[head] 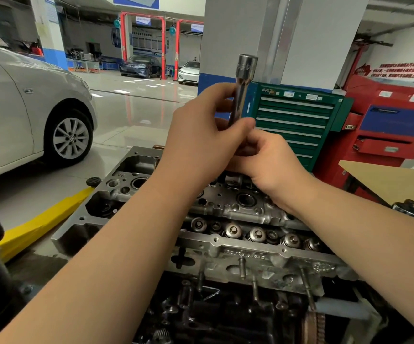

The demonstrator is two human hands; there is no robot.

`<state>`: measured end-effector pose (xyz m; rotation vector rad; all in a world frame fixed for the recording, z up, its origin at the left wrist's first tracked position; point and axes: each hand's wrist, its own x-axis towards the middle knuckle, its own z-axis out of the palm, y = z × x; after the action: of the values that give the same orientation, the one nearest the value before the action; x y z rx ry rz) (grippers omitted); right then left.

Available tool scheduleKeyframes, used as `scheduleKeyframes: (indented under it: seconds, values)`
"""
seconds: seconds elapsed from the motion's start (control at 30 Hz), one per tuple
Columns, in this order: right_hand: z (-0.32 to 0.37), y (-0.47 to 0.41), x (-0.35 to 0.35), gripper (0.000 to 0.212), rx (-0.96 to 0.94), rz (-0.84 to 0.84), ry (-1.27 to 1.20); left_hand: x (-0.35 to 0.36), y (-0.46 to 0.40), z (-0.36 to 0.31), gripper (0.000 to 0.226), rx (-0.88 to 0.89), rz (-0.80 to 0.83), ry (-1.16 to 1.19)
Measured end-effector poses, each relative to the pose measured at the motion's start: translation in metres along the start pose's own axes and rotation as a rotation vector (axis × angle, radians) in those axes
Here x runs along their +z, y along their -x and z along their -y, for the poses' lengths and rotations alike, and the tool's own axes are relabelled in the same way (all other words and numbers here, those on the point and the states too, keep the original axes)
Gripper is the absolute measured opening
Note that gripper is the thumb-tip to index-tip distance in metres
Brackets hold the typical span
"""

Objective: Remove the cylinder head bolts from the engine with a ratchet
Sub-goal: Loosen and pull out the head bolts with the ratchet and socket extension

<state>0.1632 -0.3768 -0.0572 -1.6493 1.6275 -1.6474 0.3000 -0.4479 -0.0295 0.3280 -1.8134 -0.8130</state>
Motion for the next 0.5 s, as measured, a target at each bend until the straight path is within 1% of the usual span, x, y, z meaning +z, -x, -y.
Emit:
scheduleKeyframes:
  seconds: [0.1,0.13,0.23,0.3,0.4,0.43,0.5]
  values:
    - [0.0014,0.0002,0.0011,0.041,-0.009,0.000,-0.023,-0.0012,-0.0002,0.0003,0.039,0.006,-0.045,-0.080]
    - [0.0019,0.0001,-0.0001,0.039,-0.003,0.012,-0.025,-0.0019,-0.0004,0.0010,0.039,0.003,-0.060,-0.078]
    - [0.0026,0.0013,-0.0029,0.023,-0.005,0.100,-0.070,-0.0036,-0.0011,0.0012,0.039,-0.002,-0.076,-0.084]
    - [0.0019,0.0025,-0.0027,0.019,0.016,0.128,-0.081,-0.0054,-0.0027,0.0018,0.040,-0.021,-0.065,-0.062]
    - [-0.0016,0.0000,-0.0025,0.014,0.049,0.076,-0.085,-0.0045,-0.0025,0.0023,0.048,-0.044,-0.006,0.009]
    - [-0.0019,-0.0008,-0.0026,0.018,0.055,0.040,-0.076,-0.0027,-0.0013,0.0012,0.049,-0.042,0.016,0.032]
    - [-0.0019,-0.0016,-0.0021,0.035,0.041,-0.006,-0.071,0.0013,0.0008,-0.0012,0.042,-0.020,0.043,0.033]
